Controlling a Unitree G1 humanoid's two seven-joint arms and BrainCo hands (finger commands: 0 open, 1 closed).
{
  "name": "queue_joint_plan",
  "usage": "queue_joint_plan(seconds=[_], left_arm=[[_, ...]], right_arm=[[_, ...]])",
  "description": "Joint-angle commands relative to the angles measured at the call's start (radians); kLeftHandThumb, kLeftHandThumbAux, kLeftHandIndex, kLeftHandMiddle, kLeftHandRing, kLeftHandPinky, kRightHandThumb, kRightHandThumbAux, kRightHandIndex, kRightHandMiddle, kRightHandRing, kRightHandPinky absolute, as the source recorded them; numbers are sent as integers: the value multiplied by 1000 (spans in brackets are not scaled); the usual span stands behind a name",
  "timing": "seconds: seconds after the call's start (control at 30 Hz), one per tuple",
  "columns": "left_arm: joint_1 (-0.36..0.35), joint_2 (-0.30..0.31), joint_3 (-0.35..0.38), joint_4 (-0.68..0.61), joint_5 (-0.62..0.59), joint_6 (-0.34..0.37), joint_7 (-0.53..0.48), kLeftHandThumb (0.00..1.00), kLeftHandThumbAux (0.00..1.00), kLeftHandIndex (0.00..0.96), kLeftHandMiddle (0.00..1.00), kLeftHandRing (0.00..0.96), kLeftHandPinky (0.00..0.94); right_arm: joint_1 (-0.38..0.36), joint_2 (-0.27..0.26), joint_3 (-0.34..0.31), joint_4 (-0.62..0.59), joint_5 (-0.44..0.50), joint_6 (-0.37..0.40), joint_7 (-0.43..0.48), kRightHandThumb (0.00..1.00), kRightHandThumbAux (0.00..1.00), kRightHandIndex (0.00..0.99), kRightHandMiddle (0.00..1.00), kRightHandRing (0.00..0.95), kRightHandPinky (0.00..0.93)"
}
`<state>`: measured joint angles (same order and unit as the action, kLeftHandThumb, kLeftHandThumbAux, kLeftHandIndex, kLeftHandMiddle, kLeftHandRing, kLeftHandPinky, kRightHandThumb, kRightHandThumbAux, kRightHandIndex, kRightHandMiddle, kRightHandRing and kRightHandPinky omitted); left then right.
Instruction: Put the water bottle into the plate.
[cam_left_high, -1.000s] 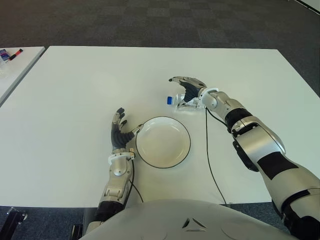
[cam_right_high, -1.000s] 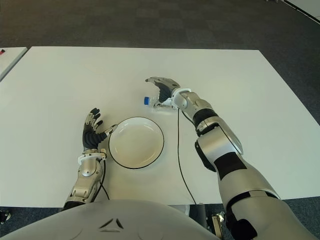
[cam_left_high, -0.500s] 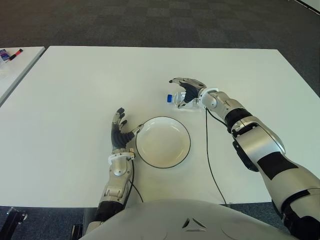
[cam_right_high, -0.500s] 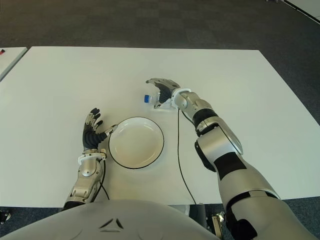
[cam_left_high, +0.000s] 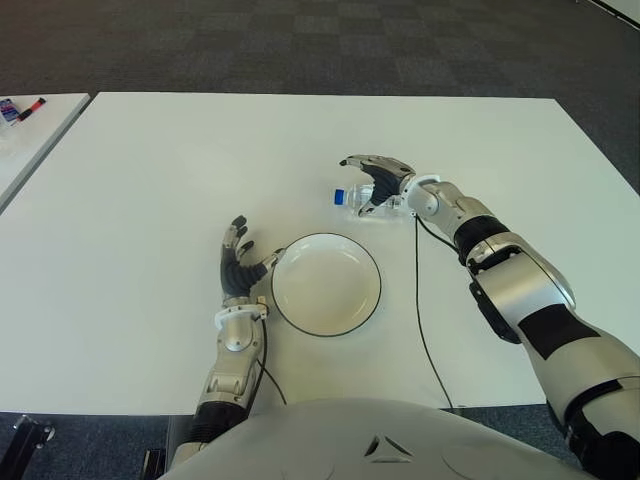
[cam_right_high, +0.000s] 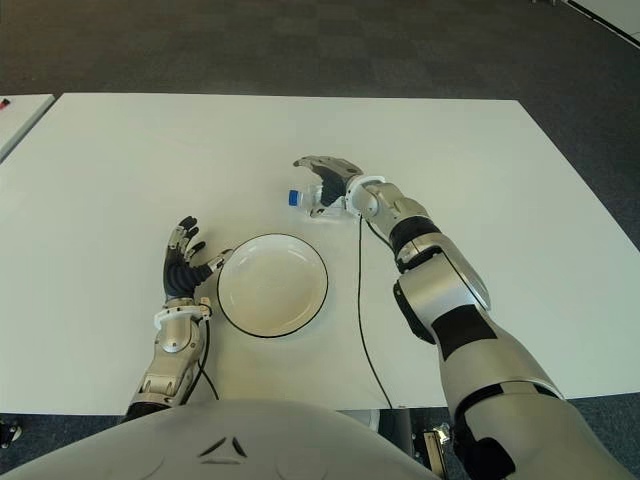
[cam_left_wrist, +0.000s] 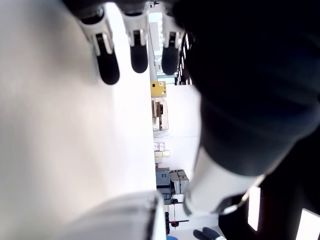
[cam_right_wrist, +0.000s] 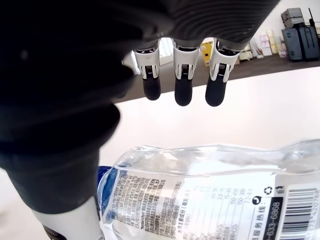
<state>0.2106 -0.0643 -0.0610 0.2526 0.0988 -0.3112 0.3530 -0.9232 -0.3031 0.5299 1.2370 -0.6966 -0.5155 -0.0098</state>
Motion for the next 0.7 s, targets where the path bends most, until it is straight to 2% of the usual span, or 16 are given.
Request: queue_joint_plan(seconds=[0.03,0.7], left_arm=[[1,-31,0,36,0,26,-11,0,967,139,132,120,151],[-16,-24,4,70,12,11,-8,0,948,143,134,125,155]], right_arm=[[18,-5,-5,-12,15,-2,19,0,877,0,56,81,146],[28,-7,-10,-60,38,32,73,0,873,0,50,77,144]])
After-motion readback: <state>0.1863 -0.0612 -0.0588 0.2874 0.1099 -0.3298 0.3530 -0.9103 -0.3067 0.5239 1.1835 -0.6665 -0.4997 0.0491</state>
